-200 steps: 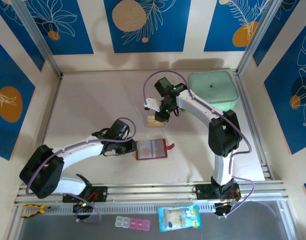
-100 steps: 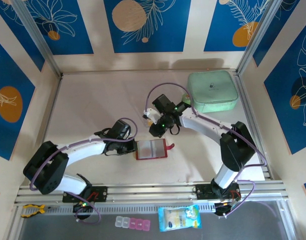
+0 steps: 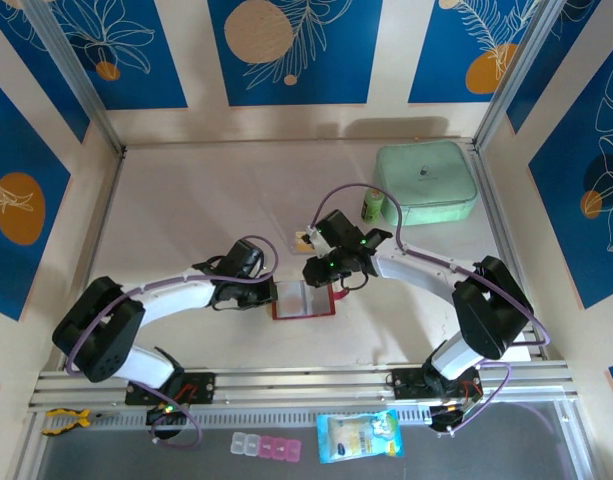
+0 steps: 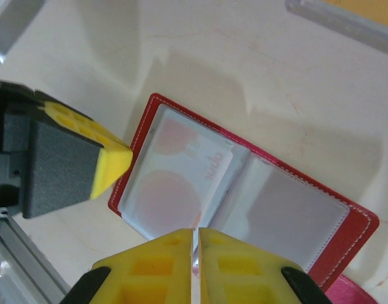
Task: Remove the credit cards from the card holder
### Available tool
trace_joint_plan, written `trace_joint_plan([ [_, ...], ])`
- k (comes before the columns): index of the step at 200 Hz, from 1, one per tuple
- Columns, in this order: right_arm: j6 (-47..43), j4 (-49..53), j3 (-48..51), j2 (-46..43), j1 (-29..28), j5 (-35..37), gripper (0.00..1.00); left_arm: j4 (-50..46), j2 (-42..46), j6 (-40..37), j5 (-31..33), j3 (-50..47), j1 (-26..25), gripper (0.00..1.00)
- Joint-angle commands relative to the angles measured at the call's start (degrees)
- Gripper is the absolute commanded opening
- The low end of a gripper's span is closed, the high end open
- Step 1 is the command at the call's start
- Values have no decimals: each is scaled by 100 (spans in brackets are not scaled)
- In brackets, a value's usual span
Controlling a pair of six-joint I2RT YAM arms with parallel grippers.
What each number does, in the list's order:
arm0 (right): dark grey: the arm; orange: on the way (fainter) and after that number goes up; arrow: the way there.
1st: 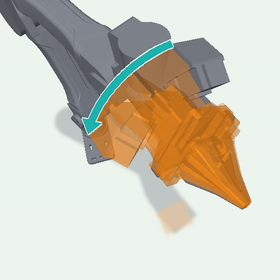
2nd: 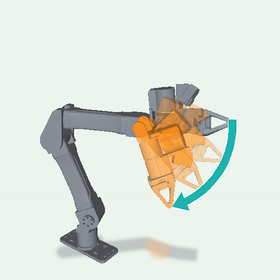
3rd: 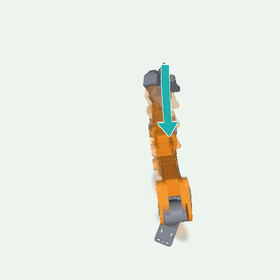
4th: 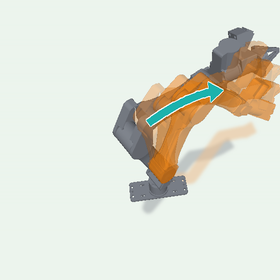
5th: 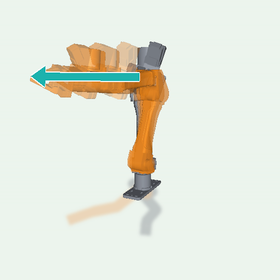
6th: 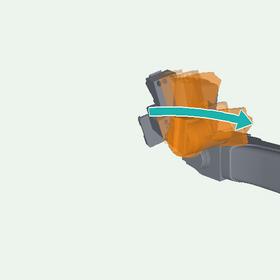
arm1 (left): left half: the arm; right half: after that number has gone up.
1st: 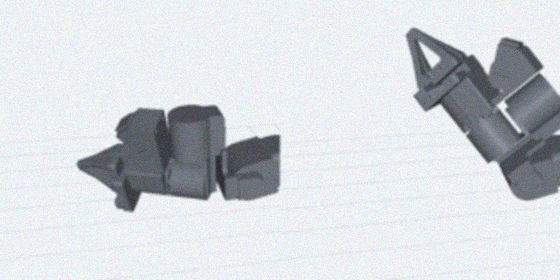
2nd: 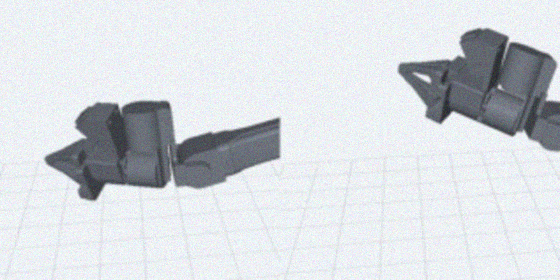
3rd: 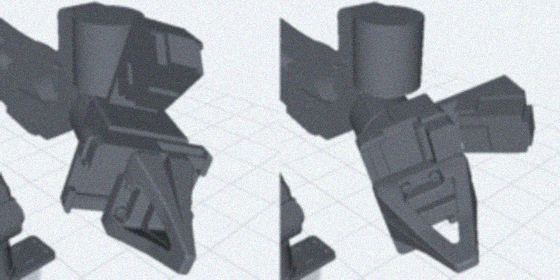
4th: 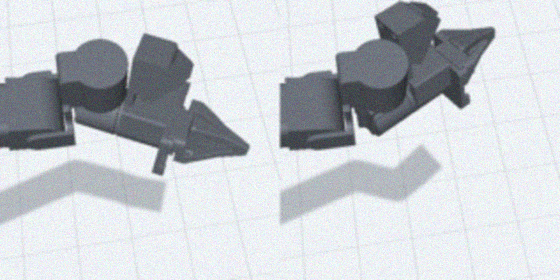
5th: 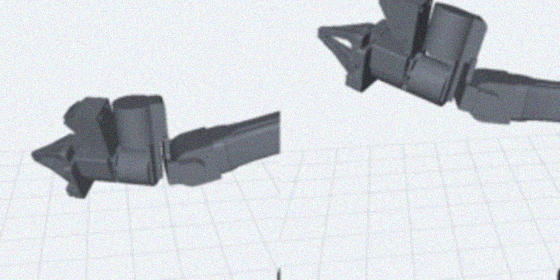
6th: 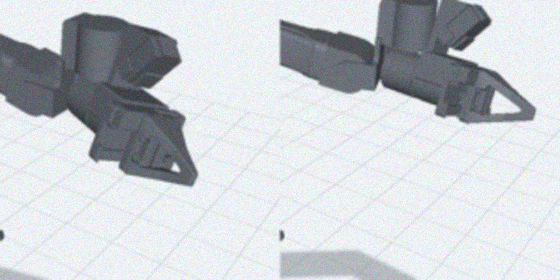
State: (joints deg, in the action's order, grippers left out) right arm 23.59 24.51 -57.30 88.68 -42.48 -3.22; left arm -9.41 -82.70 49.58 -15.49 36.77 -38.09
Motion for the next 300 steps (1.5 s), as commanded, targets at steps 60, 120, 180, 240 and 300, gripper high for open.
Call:
trace_joint_plan([
  [60,1341,-770,310,96,12,-530,12,84,-238,16,-130,-98,58,5],
  [120,1666,-574,125,287,7,-694,12,-10,-152,1,-34,-109,60,5],
  [180,1728,-544,87,407,-6,-746,12,-35,-184,-2,-51,-83,61,5],
  [240,1754,-500,61,483,-6,-754,13,-16,38,32,43,-126,56,5],
  [300,1763,-474,26,527,-5,-784,13,-77,-130,18,28,-118,56,5],
])
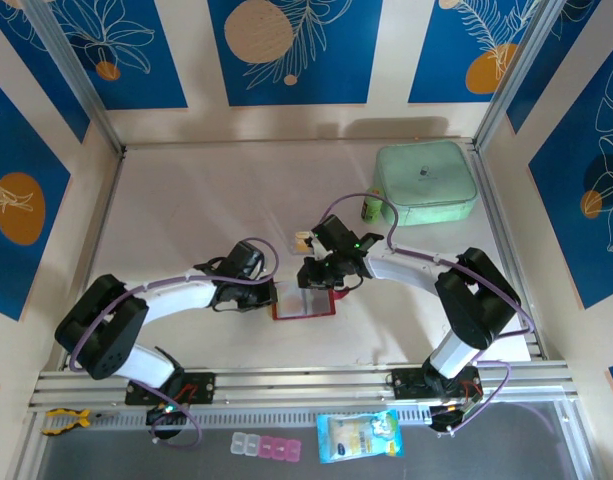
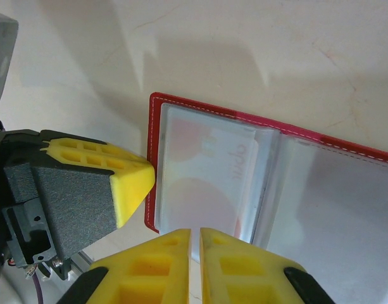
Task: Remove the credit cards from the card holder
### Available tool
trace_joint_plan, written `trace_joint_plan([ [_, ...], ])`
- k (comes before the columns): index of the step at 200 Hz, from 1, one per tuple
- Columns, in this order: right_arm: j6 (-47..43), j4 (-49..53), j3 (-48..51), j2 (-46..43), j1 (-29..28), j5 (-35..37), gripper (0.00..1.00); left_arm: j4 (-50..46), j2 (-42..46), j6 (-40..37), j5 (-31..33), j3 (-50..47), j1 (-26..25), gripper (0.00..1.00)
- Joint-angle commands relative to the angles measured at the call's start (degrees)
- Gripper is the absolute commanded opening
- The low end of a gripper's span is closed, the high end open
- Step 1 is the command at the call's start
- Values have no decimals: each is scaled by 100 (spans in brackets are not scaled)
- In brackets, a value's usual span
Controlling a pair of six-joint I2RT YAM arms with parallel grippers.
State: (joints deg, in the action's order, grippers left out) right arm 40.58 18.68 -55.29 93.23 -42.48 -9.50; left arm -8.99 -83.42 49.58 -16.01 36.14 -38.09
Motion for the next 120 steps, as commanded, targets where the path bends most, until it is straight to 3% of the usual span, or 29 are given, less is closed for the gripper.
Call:
trace_joint_plan([
  [1,69,110,-175,68,-5,-157,13,-119,-59,17,80,-50,56,5],
  [70,187,7,-193,193,-5,-328,20,-297,-184,-89,107,33,56,5],
  [120,387,-293,-108,333,-8,-643,33,-287,-193,-89,140,1,58,5],
])
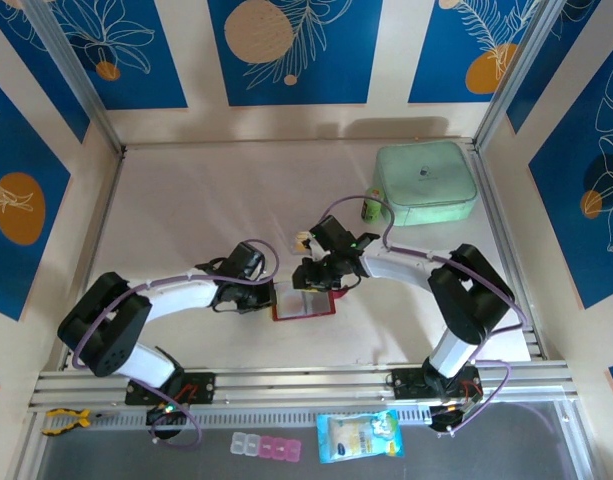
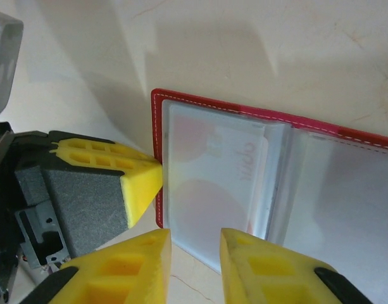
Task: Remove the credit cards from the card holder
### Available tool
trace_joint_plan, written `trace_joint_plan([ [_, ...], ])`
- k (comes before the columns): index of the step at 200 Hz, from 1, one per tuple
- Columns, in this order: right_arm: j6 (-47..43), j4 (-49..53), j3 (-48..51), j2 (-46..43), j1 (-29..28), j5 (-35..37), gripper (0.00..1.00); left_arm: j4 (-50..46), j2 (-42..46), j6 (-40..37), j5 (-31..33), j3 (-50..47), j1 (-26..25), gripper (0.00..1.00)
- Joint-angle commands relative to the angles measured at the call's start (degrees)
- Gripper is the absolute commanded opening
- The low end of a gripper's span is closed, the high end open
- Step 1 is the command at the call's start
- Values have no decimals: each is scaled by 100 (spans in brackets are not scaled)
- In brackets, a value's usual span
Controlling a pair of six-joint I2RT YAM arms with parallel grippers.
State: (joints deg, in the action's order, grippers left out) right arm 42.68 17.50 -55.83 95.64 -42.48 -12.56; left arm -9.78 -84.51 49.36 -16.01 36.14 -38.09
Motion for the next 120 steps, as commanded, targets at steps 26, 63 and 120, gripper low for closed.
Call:
trace_joint_plan([
  [26,267,-336,-42,217,-29,-515,38,-214,-83,-76,169,7,63,5],
  [63,310,-431,-58,371,-107,-590,35,-225,-135,-108,210,64,57,5],
  [120,238,-277,-147,612,-123,-614,33,-218,-191,-135,230,113,58,5],
])
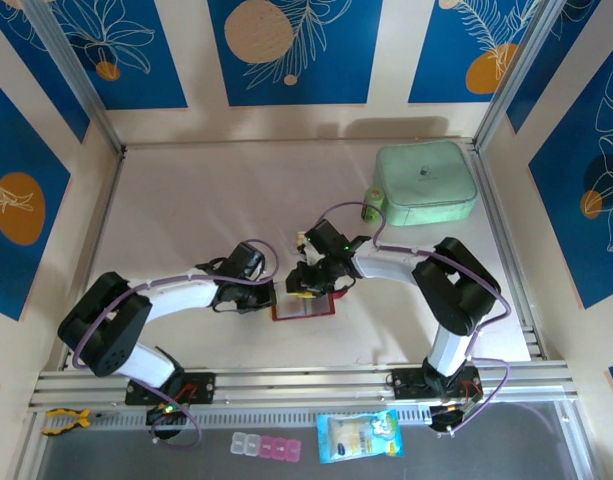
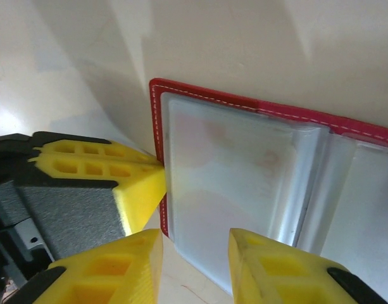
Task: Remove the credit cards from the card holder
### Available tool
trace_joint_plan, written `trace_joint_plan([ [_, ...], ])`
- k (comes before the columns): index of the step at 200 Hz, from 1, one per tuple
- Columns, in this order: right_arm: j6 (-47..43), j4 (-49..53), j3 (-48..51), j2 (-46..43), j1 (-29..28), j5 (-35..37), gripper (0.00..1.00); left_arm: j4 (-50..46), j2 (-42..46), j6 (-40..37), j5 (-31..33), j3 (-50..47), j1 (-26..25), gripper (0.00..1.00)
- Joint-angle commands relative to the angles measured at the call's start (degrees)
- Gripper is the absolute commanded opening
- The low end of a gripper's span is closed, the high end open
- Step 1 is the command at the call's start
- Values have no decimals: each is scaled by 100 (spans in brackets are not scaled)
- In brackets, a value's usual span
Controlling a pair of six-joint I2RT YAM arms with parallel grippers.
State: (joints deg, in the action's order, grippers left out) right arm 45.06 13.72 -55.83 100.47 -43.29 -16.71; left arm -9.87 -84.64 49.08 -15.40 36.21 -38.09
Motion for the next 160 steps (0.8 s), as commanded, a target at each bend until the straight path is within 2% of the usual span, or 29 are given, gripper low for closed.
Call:
trace_joint_plan([
  [1,1,103,-147,130,-45,-204,33,-204,-181,-108,169,106,57,5],
  [65,19,152,-147,259,-66,-175,33,-191,-205,-108,160,124,56,5],
  [121,-98,638,-209,174,-49,264,33,-215,-202,-109,160,106,59,5],
  [160,-154,694,-141,66,20,288,33,-233,-189,-109,169,115,57,5],
])
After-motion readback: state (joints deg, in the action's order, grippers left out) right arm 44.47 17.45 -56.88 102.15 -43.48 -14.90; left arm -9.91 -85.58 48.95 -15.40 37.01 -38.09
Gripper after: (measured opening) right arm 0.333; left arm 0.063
